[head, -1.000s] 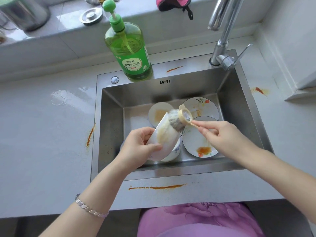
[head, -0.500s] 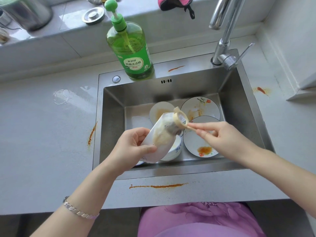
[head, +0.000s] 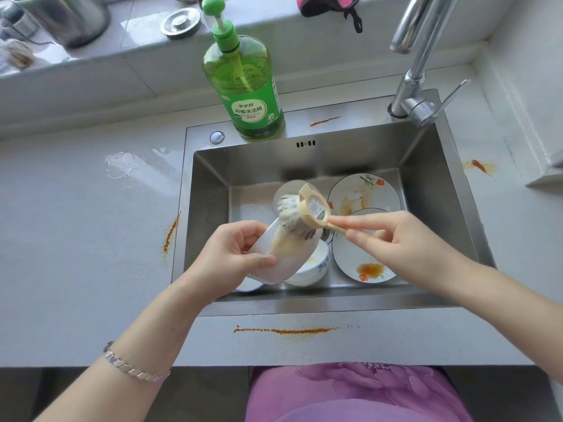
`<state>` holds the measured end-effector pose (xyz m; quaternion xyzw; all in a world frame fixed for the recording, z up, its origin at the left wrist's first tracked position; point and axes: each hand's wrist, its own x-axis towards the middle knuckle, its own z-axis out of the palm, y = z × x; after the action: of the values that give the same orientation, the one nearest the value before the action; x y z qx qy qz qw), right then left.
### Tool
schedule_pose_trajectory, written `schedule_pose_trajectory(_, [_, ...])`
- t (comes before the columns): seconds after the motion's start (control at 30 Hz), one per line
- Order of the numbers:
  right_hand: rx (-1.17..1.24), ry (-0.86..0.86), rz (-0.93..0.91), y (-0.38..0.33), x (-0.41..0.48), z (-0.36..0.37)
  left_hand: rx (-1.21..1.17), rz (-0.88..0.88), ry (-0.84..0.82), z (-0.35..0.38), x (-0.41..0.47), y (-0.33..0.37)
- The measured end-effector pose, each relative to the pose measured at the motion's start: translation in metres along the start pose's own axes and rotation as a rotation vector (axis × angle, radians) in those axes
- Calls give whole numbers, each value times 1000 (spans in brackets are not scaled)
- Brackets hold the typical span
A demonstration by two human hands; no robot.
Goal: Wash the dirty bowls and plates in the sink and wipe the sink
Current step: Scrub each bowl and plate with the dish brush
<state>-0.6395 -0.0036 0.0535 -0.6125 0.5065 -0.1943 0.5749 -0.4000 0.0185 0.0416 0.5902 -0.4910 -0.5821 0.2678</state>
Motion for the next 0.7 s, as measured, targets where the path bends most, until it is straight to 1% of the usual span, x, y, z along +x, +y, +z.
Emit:
schedule_pose_trajectory(0.07, [34, 42, 59, 10, 11, -9, -29, 15, -9, -3, -1, 1])
schedule_pose_trajectory(0.13, [130, 52, 213, 21, 22, -17, -81, 42, -6, -7, -1, 3])
schedule_pose_trajectory(0.2, [272, 8, 347, 30, 26, -19, -158, 75, 1, -9, 1, 3])
schedule_pose_trajectory(0.3, [424, -43, 449, 36, 28, -19, -319, 74, 67, -8, 4, -3])
schedule_pose_trajectory(0.37, [465, -34, 469, 33, 28, -19, -411, 39, 132, -3, 6, -7])
schedule_pose_trajectory(0.4, [449, -16, 458, 31, 29, -19, -422, 24, 158, -1, 8, -8])
schedule_pose_trajectory(0.47, [338, 24, 384, 23, 30, -15, -381, -12, 205, 7, 12, -6])
schedule_pose_trajectory(0.6, [51, 112, 123, 7, 23, 13, -337, -123, 376, 18, 24, -1])
schedule_pose_trajectory(0.7, [-125, 81, 55, 6, -1, 46, -408, -169, 502, 19, 31, 1])
